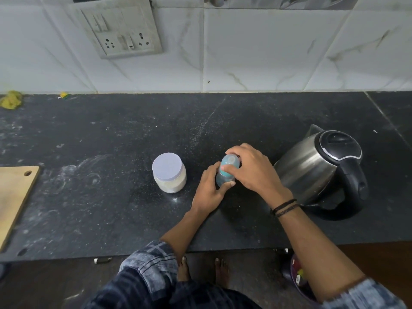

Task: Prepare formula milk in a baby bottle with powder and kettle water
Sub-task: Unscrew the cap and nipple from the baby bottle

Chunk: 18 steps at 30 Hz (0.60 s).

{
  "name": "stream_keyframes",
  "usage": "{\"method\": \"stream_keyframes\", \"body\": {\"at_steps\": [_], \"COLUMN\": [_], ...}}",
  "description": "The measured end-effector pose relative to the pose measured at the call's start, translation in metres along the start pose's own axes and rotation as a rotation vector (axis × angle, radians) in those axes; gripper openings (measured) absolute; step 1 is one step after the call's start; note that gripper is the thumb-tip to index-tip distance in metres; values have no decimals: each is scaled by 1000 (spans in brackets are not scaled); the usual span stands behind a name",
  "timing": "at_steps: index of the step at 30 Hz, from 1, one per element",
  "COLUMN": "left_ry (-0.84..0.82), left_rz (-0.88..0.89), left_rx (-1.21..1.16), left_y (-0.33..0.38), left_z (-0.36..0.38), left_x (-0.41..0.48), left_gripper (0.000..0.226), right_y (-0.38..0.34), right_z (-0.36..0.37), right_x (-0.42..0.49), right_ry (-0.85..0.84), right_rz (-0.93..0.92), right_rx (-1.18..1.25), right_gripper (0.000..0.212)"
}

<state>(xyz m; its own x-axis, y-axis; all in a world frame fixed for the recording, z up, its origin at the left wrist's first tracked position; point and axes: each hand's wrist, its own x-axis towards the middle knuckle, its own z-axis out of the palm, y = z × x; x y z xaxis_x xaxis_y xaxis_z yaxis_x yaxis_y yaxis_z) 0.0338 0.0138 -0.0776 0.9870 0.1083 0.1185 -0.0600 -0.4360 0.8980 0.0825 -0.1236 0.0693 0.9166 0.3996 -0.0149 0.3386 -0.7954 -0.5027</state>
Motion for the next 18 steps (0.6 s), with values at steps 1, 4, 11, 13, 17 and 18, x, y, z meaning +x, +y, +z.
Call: {"method": "stream_keyframes", "body": {"at_steps": [1,4,11,13,17,18], "left_ry": [2,0,-13,-19,-12,-11], "left_rz": [3,-8,-17,-21,-11,-6], "left_rx": [0,5,5,15,10,9], "left_y": [0,-1,-1,-1,-2,-2], "left_z": [0,-2,-3,-2,-3,-3], "left_x": [0,0,1,1,1,1], "left_gripper": [58,60,63,65,63,62], "right_y": [0,0,4,6,3,2], "right_z": [-1,-5,-4,-6,-3,-1], "right_x": [0,3,-1,-1,-1,-2], "right_ry": [-22,-75,-43,-64,6,10], "right_rz": [-4,-28,-4,-12,28,28], "right_rx": [20,86,67,89,102,93], "right_gripper": [47,58,58,78,71,61]}}
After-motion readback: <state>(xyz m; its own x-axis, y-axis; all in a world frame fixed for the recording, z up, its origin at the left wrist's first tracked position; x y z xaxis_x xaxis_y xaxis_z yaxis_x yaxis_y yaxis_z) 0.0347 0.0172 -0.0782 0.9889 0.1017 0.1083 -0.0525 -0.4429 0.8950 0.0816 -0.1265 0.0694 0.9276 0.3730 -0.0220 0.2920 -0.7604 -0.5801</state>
